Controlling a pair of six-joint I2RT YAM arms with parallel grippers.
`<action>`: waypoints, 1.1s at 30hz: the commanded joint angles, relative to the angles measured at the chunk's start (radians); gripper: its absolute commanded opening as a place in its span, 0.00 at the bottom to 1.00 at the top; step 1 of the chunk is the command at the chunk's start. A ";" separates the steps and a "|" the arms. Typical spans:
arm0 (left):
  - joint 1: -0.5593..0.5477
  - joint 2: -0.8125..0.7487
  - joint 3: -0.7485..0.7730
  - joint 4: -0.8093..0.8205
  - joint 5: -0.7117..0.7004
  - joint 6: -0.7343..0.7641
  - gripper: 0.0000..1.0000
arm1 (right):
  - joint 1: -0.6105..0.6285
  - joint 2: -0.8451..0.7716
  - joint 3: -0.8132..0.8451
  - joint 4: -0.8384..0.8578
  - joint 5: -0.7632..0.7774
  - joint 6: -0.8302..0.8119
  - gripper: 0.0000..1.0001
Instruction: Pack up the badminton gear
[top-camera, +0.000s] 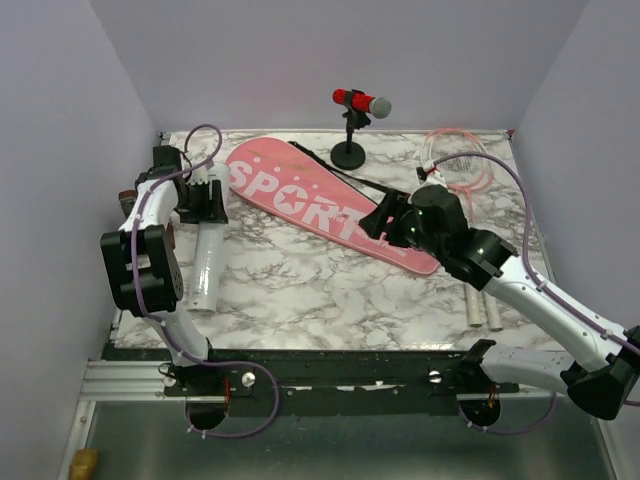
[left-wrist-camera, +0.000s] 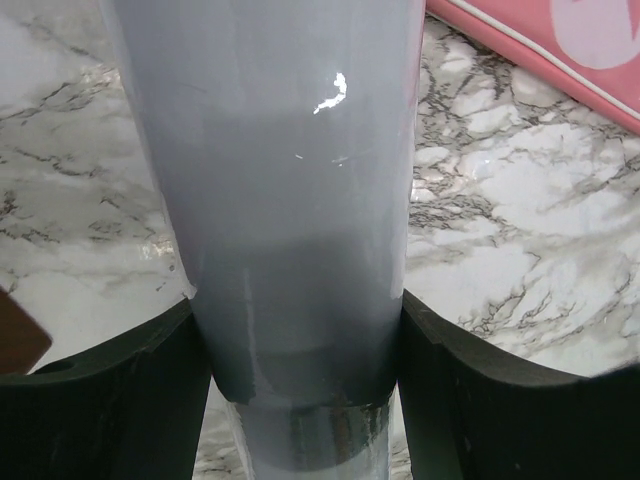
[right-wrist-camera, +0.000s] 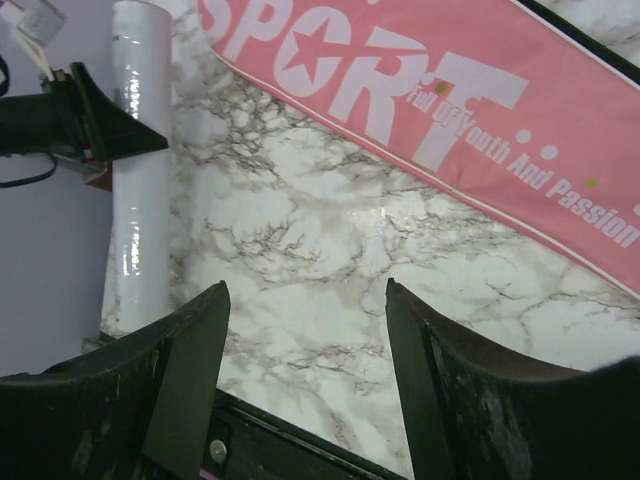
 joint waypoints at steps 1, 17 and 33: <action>0.025 0.023 0.036 0.001 -0.039 -0.103 0.43 | -0.017 0.054 0.054 -0.053 0.058 -0.041 0.73; 0.028 0.113 0.043 0.018 -0.118 -0.106 0.99 | -0.216 0.504 0.089 0.114 0.083 -0.230 0.79; 0.027 -0.153 0.060 -0.122 0.065 -0.106 0.99 | -0.294 0.909 0.272 0.335 0.231 -0.461 0.81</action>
